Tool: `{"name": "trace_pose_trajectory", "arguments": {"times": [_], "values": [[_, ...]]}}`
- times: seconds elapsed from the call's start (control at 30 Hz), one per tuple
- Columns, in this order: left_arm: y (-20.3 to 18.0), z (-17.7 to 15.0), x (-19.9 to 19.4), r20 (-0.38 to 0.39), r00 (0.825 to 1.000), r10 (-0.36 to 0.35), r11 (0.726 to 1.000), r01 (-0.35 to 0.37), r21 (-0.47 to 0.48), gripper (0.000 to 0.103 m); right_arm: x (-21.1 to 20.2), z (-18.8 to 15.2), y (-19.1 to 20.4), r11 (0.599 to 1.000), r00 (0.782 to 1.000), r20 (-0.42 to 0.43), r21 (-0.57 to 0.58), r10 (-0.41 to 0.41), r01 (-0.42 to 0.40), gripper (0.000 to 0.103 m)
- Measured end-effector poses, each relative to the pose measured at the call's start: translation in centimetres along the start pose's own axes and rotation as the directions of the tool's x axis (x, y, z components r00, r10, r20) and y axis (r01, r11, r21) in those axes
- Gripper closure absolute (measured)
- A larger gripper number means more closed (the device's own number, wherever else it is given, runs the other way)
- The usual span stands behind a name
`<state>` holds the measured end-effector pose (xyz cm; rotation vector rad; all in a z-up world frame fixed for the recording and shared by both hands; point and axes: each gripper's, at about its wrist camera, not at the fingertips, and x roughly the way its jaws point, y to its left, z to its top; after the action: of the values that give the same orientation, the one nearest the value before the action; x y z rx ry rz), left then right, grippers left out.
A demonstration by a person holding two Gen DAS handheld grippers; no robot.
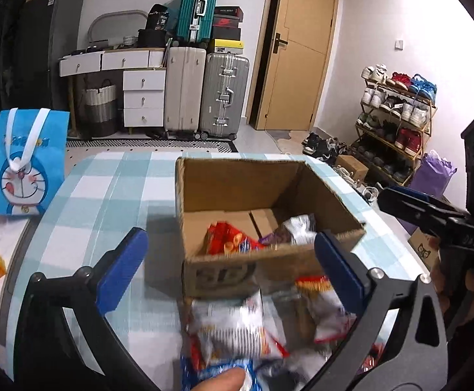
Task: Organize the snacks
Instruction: 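Grasp the white-red bread pack with the left tool while the right tool grasps the red wafer pack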
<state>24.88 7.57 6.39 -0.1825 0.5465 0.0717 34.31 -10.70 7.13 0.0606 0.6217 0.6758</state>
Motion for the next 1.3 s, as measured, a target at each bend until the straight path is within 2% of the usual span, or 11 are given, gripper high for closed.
{"name": "trace_pose_trajectory", "arguments": {"times": [0.1,0.23,0.37,0.53,0.7,0.93,1.1,1.3], "values": [[0.4,-1.4,-1.8,-0.012,0.999,0.03,1.0,-0.03,-0.007,0.001,-1.7,-1.2,-0.5,0.998,0.998,-0.014,-0.019,-0.065,0.064,0.0],[0.5,-3.9,-4.2,-0.038,0.998,0.058,0.998,-0.058,0.0,0.001,-3.7,-3.2,-0.9,0.997,0.997,-0.039,-0.025,-0.07,0.069,0.0],[0.8,-6.1,-6.0,-0.047,0.995,0.089,0.996,-0.089,-0.002,0.001,-5.1,-5.4,-0.8,0.992,0.991,-0.066,-0.063,-0.117,0.112,0.0],[1.1,-8.6,-6.7,-0.089,0.994,0.069,0.996,-0.074,-0.05,0.001,-6.0,-7.6,-0.9,0.991,0.987,-0.11,-0.067,-0.121,0.114,0.0],[1.0,-10.7,-7.0,-0.138,0.986,0.097,0.994,-0.101,-0.027,0.001,-5.7,-8.6,-1.1,0.987,0.978,-0.148,-0.093,-0.144,0.131,0.0],[0.4,-12.2,-7.5,-0.178,0.979,0.101,0.994,-0.106,-0.021,0.001,-5.1,-8.6,-2.5,0.987,0.97,-0.185,-0.056,-0.159,0.151,0.0],[0.2,-13.4,-7.7,-0.215,0.972,0.096,0.995,-0.098,0.001,0.001,-4.1,-9.3,-3.0,0.983,0.955,-0.234,-0.059,-0.184,0.175,0.0],[0.7,-14.6,-7.8,-0.255,0.962,0.1,0.995,-0.103,0.001,0.001,-3.0,-10.2,-2.8,0.986,0.943,-0.29,-0.074,-0.163,0.147,0.0]]}}
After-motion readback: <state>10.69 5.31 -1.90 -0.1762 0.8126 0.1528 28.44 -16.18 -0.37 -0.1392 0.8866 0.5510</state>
